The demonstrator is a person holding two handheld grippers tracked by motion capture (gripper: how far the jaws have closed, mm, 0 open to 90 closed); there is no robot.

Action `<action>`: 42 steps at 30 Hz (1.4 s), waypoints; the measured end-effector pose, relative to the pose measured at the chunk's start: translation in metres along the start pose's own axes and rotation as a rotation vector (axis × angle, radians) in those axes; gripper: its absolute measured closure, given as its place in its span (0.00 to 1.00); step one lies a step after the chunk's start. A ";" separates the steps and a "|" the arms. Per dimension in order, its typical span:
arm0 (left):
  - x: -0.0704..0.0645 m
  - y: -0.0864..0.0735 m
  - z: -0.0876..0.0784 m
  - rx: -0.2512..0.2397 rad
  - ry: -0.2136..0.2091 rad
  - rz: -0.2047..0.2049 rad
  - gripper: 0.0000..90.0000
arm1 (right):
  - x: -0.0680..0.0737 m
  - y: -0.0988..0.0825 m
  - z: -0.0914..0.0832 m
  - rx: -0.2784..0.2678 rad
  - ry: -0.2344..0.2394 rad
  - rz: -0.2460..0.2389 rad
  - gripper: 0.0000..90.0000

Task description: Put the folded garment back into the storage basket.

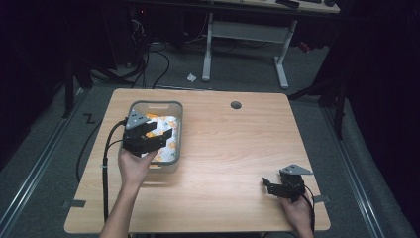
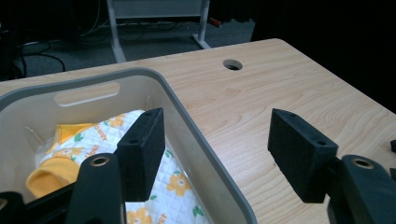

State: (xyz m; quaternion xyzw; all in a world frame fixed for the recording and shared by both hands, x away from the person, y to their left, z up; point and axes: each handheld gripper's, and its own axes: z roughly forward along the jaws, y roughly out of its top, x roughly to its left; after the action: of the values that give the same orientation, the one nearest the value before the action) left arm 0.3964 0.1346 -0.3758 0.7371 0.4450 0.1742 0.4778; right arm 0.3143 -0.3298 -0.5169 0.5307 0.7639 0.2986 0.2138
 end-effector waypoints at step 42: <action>-0.049 -0.028 -0.015 0.035 -0.090 0.025 0.40 | 0.000 0.000 0.000 -0.001 -0.001 0.000 0.25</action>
State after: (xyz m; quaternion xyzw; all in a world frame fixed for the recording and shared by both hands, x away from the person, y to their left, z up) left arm 0.3459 0.1069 -0.3849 0.7578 0.4167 0.1390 0.4824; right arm 0.3145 -0.3299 -0.5170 0.5305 0.7637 0.2989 0.2143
